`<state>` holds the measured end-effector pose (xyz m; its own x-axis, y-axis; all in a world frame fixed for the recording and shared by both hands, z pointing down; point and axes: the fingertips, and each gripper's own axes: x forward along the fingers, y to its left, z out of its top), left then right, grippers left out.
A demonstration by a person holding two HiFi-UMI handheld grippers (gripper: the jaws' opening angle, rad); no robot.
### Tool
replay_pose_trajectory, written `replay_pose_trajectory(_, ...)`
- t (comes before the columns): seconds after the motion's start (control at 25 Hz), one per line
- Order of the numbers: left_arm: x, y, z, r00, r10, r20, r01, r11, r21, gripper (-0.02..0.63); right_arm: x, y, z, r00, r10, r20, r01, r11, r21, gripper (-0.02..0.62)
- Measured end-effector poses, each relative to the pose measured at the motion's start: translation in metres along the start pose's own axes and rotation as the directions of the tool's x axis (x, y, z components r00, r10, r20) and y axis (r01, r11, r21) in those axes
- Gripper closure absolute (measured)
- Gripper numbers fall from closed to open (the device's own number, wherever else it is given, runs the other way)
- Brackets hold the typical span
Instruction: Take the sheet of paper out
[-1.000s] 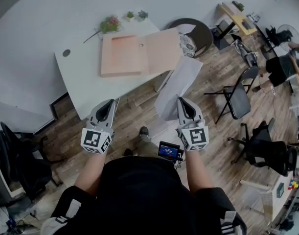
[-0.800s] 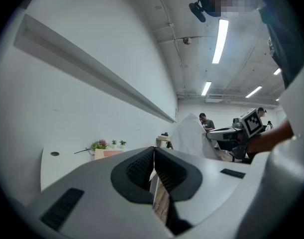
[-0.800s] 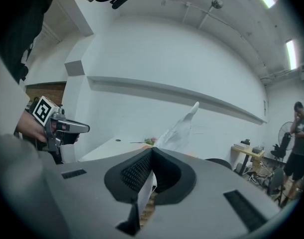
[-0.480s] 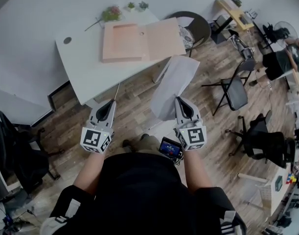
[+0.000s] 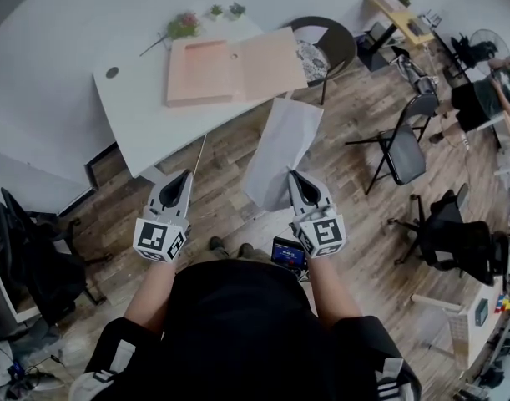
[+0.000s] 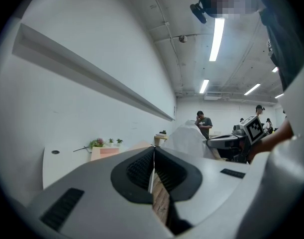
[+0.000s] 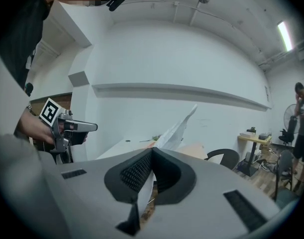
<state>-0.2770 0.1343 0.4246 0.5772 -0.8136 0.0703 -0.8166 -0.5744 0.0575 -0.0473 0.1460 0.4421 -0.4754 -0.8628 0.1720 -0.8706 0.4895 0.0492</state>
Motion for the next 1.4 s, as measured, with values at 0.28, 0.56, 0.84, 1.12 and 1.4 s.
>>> replay_pose_trajectory(0.28,0.007,-0.041,-0.001,1.000,-0.015,-0.023,0.016,1.000,0.011,0.601,-0.026,-0.017,-0.008,1.000,0.018,0.009,-0.018,1.000,0.003,0.583)
replay_pose_trajectory(0.56,0.009,-0.064,-0.005,0.999,-0.006,-0.036,0.007,1.000,0.010,0.601,-0.036,-0.029,-0.010,0.998,0.047,0.028,-0.048,0.999,0.005,0.584)
replay_pose_trajectory(0.84,0.002,-0.068,-0.006,0.998,0.037,-0.042,-0.036,0.999,0.014,0.601,-0.046,-0.041,-0.017,0.997,0.063,0.034,-0.063,0.998,0.008,0.584)
replay_pose_trajectory(1.12,0.002,-0.077,-0.010,0.998,0.054,-0.042,-0.054,0.999,0.002,0.601,-0.052,-0.044,-0.024,0.996,0.083,0.022,-0.083,0.996,0.006,0.584)
replay_pose_trajectory(1.4,0.006,-0.088,-0.013,0.998,0.048,-0.035,-0.048,0.999,0.006,0.601,-0.055,-0.053,-0.028,0.996,0.078,0.037,-0.078,0.997,0.015,0.584)
